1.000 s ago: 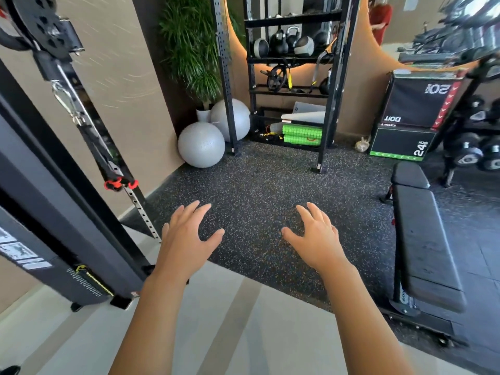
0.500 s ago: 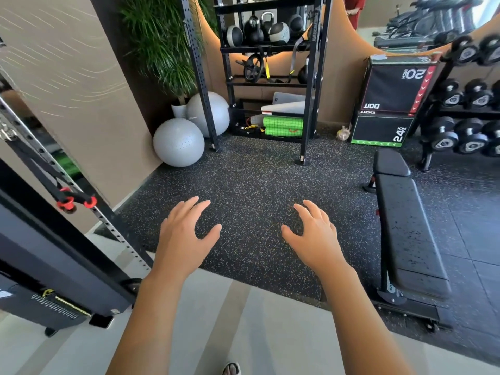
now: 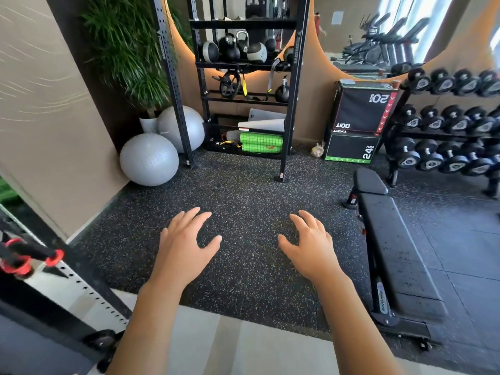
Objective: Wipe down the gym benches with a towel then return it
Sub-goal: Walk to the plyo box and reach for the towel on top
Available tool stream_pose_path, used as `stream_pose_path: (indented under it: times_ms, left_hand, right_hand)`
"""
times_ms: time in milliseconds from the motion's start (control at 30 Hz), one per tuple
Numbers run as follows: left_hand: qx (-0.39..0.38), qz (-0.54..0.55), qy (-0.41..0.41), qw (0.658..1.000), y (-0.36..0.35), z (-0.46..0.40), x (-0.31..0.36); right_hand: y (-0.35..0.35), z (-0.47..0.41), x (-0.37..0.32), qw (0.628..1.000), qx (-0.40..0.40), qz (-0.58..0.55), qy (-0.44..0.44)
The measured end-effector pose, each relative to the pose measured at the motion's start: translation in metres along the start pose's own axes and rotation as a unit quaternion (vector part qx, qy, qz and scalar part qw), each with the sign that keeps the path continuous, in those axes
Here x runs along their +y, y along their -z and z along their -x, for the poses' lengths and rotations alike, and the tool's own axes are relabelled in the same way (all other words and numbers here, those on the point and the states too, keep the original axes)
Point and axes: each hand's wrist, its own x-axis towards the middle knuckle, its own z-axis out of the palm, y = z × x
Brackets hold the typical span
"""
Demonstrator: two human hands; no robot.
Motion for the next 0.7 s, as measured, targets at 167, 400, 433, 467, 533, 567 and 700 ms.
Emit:
stream_pose_path:
  times_ms: [167,400,433,467,533,567,700]
  left_hand:
    - [-0.015,0.009,-0.016,1.000,-0.002,-0.034,-0.025]
    - [-0.030,0.003,-0.037,0.999,-0.016,-0.075,-0.038]
    - [-0.032,0.006,-0.040,0.999,-0.019,-0.083,-0.036]
    - [-0.035,0.008,-0.044,0.998,-0.023,-0.090,-0.033]
    - [-0.043,0.010,-0.051,0.998,-0.032,-0.105,-0.025]
    - [-0.045,0.010,-0.053,0.997,-0.037,-0.112,-0.020]
    - [-0.051,0.005,-0.063,0.997,-0.060,-0.147,0.005]
  right_hand:
    - [-0.020,-0.018,-0.019,1.000,-0.002,0.011,-0.018]
    - [-0.030,-0.055,-0.022,0.999,0.000,0.025,-0.026]
    - [-0.030,-0.060,-0.021,0.999,0.002,0.025,-0.028]
    - [-0.030,-0.066,-0.017,0.999,0.003,0.027,-0.031]
    - [-0.029,-0.076,-0.008,0.999,0.004,0.029,-0.036]
    - [-0.028,-0.082,-0.001,0.999,0.003,0.030,-0.040]
    - [-0.020,-0.112,0.032,0.998,0.010,0.026,-0.052]
